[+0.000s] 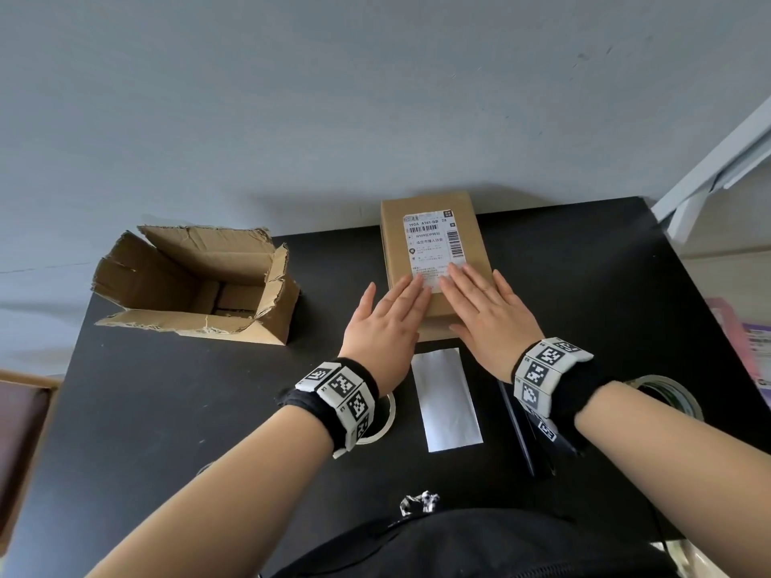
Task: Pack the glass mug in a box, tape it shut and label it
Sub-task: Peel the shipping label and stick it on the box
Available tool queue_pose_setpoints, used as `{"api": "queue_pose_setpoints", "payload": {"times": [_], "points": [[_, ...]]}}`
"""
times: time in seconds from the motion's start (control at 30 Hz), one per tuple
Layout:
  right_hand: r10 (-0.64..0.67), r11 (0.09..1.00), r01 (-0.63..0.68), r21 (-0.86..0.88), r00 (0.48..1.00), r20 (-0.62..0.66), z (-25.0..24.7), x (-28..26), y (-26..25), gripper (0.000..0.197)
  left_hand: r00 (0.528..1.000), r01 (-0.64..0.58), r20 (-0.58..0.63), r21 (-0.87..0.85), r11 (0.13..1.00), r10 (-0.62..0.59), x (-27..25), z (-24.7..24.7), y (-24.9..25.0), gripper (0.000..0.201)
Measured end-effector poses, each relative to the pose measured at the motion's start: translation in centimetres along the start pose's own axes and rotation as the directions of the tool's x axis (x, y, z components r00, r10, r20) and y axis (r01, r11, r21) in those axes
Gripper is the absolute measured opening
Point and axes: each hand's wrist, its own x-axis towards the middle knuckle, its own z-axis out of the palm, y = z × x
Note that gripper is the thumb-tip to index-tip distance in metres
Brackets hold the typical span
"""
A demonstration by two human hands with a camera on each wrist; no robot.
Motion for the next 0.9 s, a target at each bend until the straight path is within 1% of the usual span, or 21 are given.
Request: {"api": "queue_pose_setpoints", "payload": {"times": [0.13,0.2,0.23,0.27,0.33,0.4,0.43,0.47,0.5,0.57,0.6,0.63,0.73,0.83,0.9], "points": [[0.044,0.998,-0.045,0.032,0.999,0.028,-0.4,-0.1,-0.8,0.076,0.999,0.022,-0.032,-0.045,0.999,-0.024,-1.6,0.2,-0.6,0.064],[0.088,0.995,-0.088,0.043,0.996,0.011,-0.6,-0.2,-1.8,0.072,0.997,0.066,-0.033,-0.12,0.991,-0.071,-2.8,0.5,-0.9,0.072],[0.1,0.994,-0.098,0.053,0.995,-0.026,-0.6,-0.4,-2.4,0.068,0.995,0.092,-0.016,-0.155,0.984,-0.096,-3.5,0.8,-1.1,0.08],[0.108,0.992,-0.102,0.074,0.991,-0.078,-0.6,-0.7,-3.0,0.063,0.993,0.117,0.022,-0.176,0.977,-0.115,-4.1,1.1,-1.2,0.089],[0.094,0.99,-0.075,0.123,0.982,-0.161,-0.2,-1.9,-4.6,0.053,0.979,0.168,0.144,-0.166,0.972,-0.144,-5.4,1.9,-1.4,0.107],[0.031,0.991,-0.007,0.135,0.984,-0.176,0.9,-3.4,-5.9,0.051,0.949,0.212,0.263,-0.128,0.969,-0.173,-6.4,2.6,-1.6,0.118],[-0.002,0.992,0.019,0.126,0.992,-0.126,1.4,-4.0,-6.4,0.054,0.934,0.234,0.303,-0.121,0.965,-0.189,-6.9,2.9,-1.6,0.12],[-0.023,0.993,0.027,0.118,0.999,-0.036,1.8,-4.6,-6.9,0.059,0.925,0.253,0.323,-0.13,0.959,-0.201,-7.3,3.2,-1.7,0.119],[-0.03,0.994,0.02,0.103,0.995,0.092,2.1,-5.0,-7.3,0.064,0.921,0.269,0.329,-0.147,0.952,-0.209,-7.7,3.3,-1.6,0.117],[-0.035,0.995,0.005,0.098,0.952,0.305,2.6,-5.9,-7.8,0.07,0.925,0.277,0.317,-0.193,0.941,-0.207,-8.0,3.6,-1.6,0.11],[-0.028,0.995,-0.011,0.102,0.927,0.374,2.8,-6.3,-7.8,0.069,0.931,0.275,0.304,-0.219,0.936,-0.203,-8.2,3.7,-1.5,0.105],[-0.017,0.994,-0.027,0.101,0.913,0.407,2.9,-6.7,-7.7,0.068,0.935,0.268,0.295,-0.232,0.935,-0.195,-8.2,3.8,-1.3,0.101],[0.032,0.993,-0.073,0.087,0.914,0.403,3.2,-7.5,-7.5,0.065,0.946,0.245,0.277,-0.261,0.934,-0.17,-8.1,4.0,-0.9,0.093],[0.089,0.992,-0.117,0.037,0.897,0.432,2.8,-7.7,-7.2,0.064,0.953,0.203,0.274,-0.257,0.945,-0.13,-7.8,4.2,-0.5,0.09],[0.097,0.993,-0.119,0.025,0.895,0.435,2.6,-7.7,-7.2,0.064,0.958,0.178,0.268,-0.264,0.948,-0.105,-7.9,4.0,-0.3,0.091]]}}
